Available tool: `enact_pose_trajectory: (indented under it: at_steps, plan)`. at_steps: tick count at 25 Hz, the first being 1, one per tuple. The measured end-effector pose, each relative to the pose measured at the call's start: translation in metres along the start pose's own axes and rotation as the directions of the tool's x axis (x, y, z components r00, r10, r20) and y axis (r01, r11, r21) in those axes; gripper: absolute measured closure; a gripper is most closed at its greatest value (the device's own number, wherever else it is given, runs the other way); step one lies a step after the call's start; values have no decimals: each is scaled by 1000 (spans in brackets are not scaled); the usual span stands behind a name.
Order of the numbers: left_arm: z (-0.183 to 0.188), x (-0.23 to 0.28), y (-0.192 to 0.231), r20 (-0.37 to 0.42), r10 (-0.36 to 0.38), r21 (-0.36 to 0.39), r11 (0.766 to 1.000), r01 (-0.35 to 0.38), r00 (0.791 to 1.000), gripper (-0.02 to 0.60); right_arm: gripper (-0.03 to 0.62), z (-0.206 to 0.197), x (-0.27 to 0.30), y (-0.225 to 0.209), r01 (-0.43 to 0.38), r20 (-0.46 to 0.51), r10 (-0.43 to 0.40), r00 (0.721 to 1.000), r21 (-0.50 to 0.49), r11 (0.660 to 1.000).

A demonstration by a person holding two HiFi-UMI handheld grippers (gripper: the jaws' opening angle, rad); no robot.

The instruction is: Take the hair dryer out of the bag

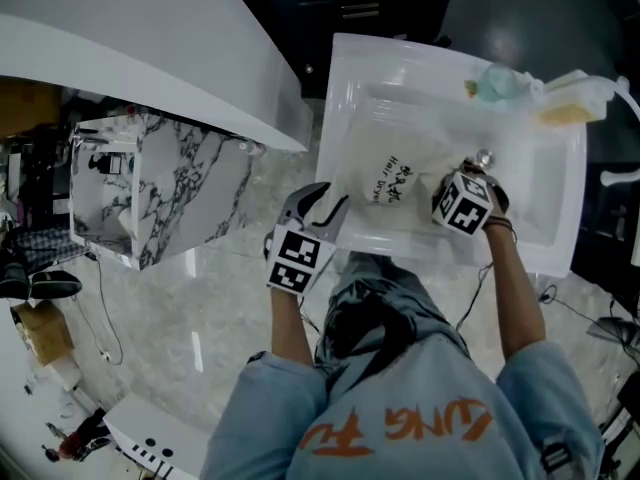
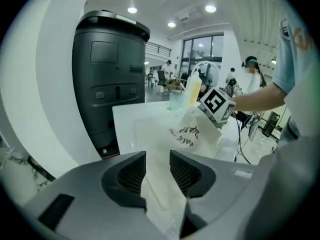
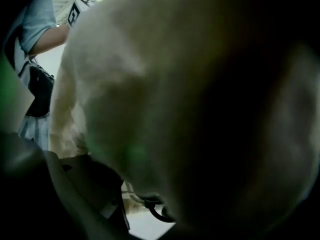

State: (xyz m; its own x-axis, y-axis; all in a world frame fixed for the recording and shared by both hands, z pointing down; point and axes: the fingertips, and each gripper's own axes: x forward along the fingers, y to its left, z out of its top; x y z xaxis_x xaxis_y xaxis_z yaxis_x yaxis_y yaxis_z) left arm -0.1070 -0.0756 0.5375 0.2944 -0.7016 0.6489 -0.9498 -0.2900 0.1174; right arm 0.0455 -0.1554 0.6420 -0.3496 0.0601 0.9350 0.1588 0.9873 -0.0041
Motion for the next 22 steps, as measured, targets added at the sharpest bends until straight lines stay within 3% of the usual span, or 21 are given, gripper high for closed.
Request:
enact_pose_trajectory:
  at_steps: [5, 11, 22]
  plan:
    - [-43, 1, -2, -186, -6, 51, 999, 15, 983, 411, 246, 3, 5, 4, -39, -52, 38, 998, -9, 999]
    - [-66, 5, -4, -298, -2, 61, 998, 21, 954, 411, 296, 3, 8, 9, -82, -103, 80, 991, -19, 996]
    - [-73, 5, 0, -336, 5, 64, 998, 17, 942, 422, 398, 9, 0, 10, 21, -157, -15, 988, 34, 999]
